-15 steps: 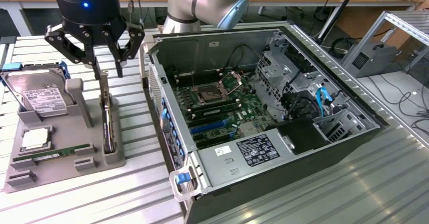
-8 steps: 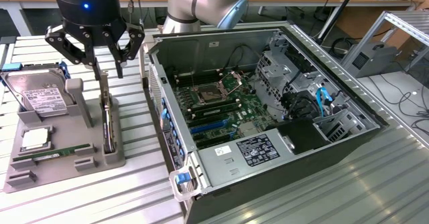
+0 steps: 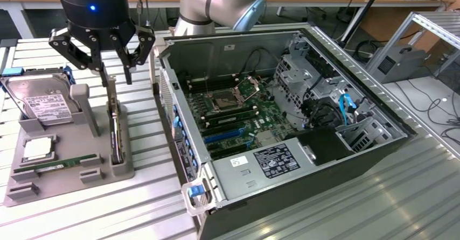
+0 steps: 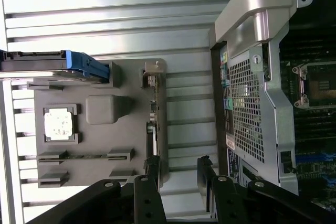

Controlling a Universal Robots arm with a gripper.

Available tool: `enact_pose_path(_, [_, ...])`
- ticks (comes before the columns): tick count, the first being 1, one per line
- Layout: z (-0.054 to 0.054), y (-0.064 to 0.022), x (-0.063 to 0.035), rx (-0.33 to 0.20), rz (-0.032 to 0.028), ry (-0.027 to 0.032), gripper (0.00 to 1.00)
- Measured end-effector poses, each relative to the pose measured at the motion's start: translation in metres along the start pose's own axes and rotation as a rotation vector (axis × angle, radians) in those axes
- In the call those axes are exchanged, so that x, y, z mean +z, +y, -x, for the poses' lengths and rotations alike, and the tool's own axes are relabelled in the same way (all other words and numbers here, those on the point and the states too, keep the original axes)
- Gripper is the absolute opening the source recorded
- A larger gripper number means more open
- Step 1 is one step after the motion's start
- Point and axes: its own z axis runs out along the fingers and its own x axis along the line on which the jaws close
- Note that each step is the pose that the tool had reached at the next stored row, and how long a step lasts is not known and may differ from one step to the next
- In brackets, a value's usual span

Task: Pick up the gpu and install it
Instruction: 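Pick up the gpu and move the gpu toward the slot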

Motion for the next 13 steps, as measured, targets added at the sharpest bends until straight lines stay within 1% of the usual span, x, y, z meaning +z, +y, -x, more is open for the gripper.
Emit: enact_pose_path(13, [0.0000,-0.0001,0.0022,0.000,0.0000,-0.0001,0.42])
